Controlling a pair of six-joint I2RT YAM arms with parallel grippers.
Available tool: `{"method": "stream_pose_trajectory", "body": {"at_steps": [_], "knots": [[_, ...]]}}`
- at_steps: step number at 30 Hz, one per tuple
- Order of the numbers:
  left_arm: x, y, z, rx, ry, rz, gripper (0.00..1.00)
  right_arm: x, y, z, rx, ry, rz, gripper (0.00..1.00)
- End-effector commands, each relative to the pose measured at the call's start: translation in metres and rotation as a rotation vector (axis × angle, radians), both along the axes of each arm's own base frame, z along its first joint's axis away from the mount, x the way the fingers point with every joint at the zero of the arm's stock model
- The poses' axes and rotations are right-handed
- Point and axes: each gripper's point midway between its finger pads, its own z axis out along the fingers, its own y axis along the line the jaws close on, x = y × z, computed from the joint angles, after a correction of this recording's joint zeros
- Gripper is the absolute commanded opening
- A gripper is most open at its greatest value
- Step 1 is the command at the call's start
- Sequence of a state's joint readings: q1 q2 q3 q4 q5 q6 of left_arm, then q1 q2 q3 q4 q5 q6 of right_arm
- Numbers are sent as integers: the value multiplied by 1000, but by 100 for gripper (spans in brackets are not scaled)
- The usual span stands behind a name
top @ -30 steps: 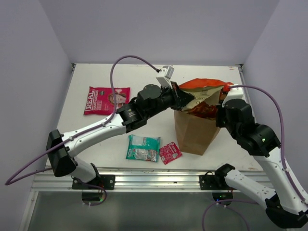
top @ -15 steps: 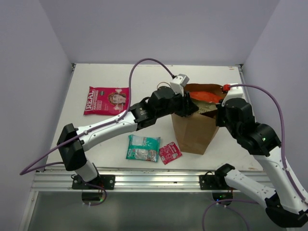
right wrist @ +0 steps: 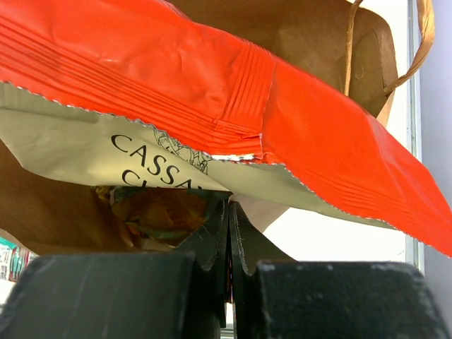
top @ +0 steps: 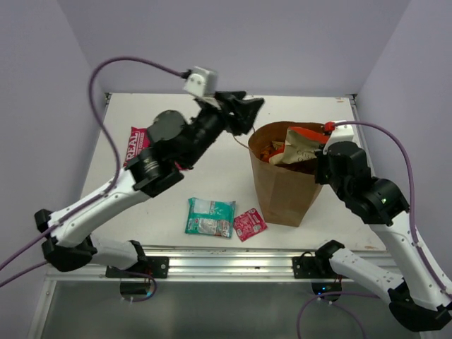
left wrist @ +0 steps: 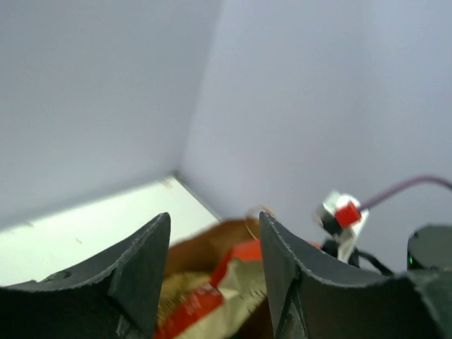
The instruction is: Place the snacks into the paper bag
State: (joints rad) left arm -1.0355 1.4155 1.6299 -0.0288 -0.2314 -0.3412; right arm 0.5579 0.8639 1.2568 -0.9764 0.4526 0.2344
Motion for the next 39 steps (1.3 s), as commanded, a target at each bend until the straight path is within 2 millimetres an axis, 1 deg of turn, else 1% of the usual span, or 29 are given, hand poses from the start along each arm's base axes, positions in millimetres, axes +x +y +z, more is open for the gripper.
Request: {"method": "stream_pose_trajectory", "body": {"at_steps": [1,2,3,4,5,6,7,8,9,10,11,12,13,14,15,16,17,18,20,21,23,25,26,27,29,31,33,37,39], "knots": [[18,99,31,-26,-100,389,56,6,7,15,24,-47,27,0],[29,118,25,1,-108,474,56,6,7,15,24,-46,30,0],[40,142,12,36,-85,600,62,6,8,16,24,-46,30,0],[52,157,-13,92,-59,659,65,5,8,16,28,-47,33,0],[81,192,-38,149,-8,740,70,5,8,16,28,-48,32,0],[97,209,-63,176,61,749,73,5,8,16,28,-49,33,0],[119,229,-102,149,175,769,74,5,7,16,29,-52,31,0],[146,282,-130,139,254,814,74,5,7,17,30,-55,30,0],[160,305,-159,133,328,840,75,5,7,17,29,-57,31,0],[166,330,-196,121,417,884,76,5,7,17,27,-57,32,0],[174,369,-214,103,456,970,77,5,7,16,29,-56,33,0],[176,379,-233,100,497,997,79,5,8,16,26,-55,37,0],[179,389,-272,91,585,1024,80,5,7,14,22,-53,37,0],[182,398,-287,55,623,1021,84,5,7,14,23,-54,37,0],[184,407,-309,30,687,1030,85,5,6,14,22,-55,32,0],[179,411,-328,-23,744,1036,85,5,7,14,22,-54,34,0],[182,421,-327,-65,720,1056,86,4,5,14,19,-58,31,0],[172,422,-344,-75,751,1068,87,4,4,13,16,-60,26,0],[166,425,-350,-155,765,1114,90,3,2,10,3,-56,23,0],[157,426,-362,-167,789,1128,94,4,1,10,0,-54,20,0],[154,434,-369,-195,790,1161,95,4,2,8,-3,-50,24,0],[152,437,-384,-175,802,1154,95,4,3,8,-1,-51,29,0],[155,444,-385,-187,789,1160,95,4,3,5,-5,-45,31,0],[156,443,-395,-182,807,1137,95,4,3,5,-4,-46,31,0],[158,453,-401,-196,816,1145,96,4,2,4,-10,-43,30,0],[157,463,-417,-221,869,1162,96,3,2,4,-9,-45,28,0],[155,464,-433,-229,922,1150,96,3,1,4,-10,-46,27,0],[155,471,-450,-225,947,1161,96,4,2,4,-11,-41,29,0],[157,472,-456,-231,953,1154,88,3,3,5,-9,-39,29,0]]}}
